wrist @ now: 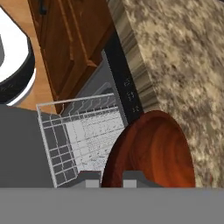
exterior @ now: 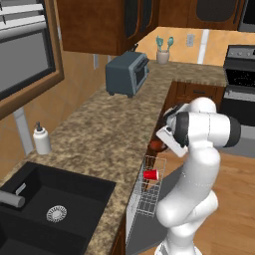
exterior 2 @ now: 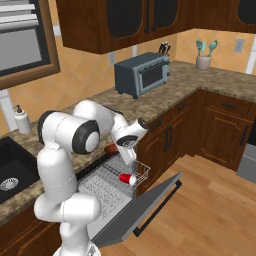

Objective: Pick up the cup and bowl from the counter, place them in the dishwasher, and close the dishwasher door.

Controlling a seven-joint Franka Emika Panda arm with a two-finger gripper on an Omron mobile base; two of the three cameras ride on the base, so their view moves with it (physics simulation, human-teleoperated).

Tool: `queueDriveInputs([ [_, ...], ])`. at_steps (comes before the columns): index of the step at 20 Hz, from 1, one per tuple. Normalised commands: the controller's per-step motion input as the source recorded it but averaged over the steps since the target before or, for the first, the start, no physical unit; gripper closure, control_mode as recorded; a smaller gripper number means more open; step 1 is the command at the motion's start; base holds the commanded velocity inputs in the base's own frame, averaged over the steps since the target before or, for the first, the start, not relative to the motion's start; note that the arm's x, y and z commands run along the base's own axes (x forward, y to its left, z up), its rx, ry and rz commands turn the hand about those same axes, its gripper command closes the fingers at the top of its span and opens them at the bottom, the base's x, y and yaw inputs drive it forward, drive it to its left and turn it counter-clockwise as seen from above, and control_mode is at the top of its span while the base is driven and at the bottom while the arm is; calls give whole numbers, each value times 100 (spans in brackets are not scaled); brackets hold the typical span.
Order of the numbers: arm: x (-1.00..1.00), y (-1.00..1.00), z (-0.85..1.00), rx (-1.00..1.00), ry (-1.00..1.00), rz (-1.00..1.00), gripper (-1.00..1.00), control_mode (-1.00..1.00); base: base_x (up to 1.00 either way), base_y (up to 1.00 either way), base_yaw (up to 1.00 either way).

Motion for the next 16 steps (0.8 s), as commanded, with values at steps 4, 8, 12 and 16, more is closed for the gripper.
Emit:
queueDriveInputs([
  [4, -41, -5, -63, -5, -7, 0, 100, -100, 0, 0, 0],
  [8, -29, -2, -61, 0, -10, 1, 100, -100, 0, 0, 0],
  [12, -1, 0, -67, 0, -5, 5, 100, -100, 0, 0, 0],
  [16, 0, 0, -59, 0, 0, 7, 100, -100, 0, 0, 0],
])
